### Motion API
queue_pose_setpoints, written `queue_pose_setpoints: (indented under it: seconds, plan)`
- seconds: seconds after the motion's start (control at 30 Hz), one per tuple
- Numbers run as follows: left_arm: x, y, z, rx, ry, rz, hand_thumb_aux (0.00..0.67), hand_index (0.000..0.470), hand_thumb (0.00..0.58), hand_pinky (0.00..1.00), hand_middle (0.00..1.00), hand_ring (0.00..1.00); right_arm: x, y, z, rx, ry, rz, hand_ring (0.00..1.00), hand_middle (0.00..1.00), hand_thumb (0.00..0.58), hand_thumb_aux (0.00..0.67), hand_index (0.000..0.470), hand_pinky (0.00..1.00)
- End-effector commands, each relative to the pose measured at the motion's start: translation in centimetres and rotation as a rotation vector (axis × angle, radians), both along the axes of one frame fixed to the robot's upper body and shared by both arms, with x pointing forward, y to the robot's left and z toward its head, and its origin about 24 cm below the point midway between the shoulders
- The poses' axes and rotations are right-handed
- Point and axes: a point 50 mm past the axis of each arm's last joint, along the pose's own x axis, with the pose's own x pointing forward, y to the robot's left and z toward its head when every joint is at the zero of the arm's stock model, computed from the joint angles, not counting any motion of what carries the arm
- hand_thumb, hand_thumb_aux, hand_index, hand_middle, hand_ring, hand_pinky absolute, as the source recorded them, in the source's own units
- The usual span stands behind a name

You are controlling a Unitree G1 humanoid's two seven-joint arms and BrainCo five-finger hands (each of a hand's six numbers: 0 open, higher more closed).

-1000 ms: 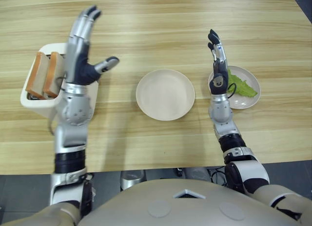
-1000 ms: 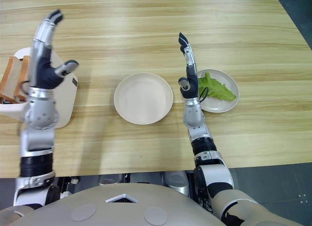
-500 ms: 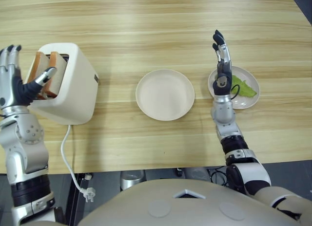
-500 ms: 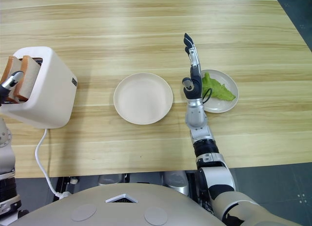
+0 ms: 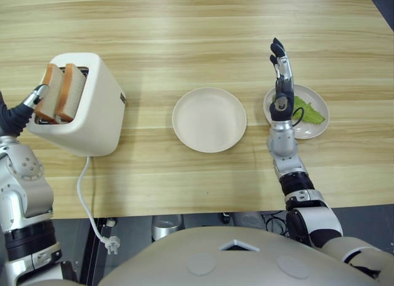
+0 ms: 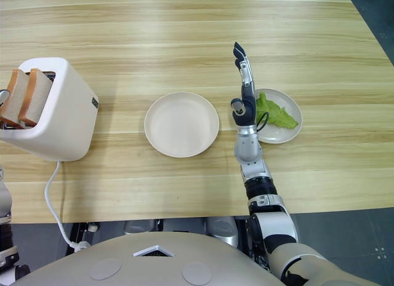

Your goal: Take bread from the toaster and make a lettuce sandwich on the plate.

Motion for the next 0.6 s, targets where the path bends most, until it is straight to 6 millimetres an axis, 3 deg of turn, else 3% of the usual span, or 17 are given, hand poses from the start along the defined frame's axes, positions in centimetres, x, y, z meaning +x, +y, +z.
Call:
queue_pose_setpoints:
  seconds: [0.03, 0.5, 0.53, 0.57, 0.6]
  plan:
    - [0.3, -0.2, -1.0, -0.003, 0.056, 0.001, 0.000, 0.000, 0.000, 0.00, 0.00, 0.00, -0.1, -0.3, 0.0, -0.003, -0.002, -0.017, 0.00, 0.00, 0.000, 0.000, 0.000, 0.00]
    - [0.6, -0.2, -2.0, 0.003, 0.112, 0.011, 0.000, 0.000, 0.000, 0.00, 0.00, 0.00, -0.1, -0.3, 0.0, -0.009, -0.003, -0.019, 0.00, 0.00, 0.000, 0.000, 0.000, 0.00]
    - [0.6, -0.1, -2.0, 0.007, 0.113, 0.015, 0.189, 0.130, 0.281, 0.00, 0.00, 0.00, -0.1, -0.3, 0.0, -0.009, -0.003, -0.019, 0.00, 0.00, 0.000, 0.000, 0.000, 0.00]
    - [0.6, 0.0, -2.1, 0.009, 0.113, 0.017, 0.310, 0.213, 0.413, 0.00, 0.00, 0.00, -0.1, -0.3, 0.0, -0.010, -0.003, -0.020, 0.00, 0.00, 0.000, 0.000, 0.000, 0.00]
    - [0.7, 0.0, -2.1, 0.011, 0.112, 0.018, 0.347, 0.238, 0.445, 0.00, 0.00, 0.00, -0.1, -0.3, 0.0, -0.010, -0.003, -0.023, 0.00, 0.00, 0.000, 0.000, 0.000, 0.00]
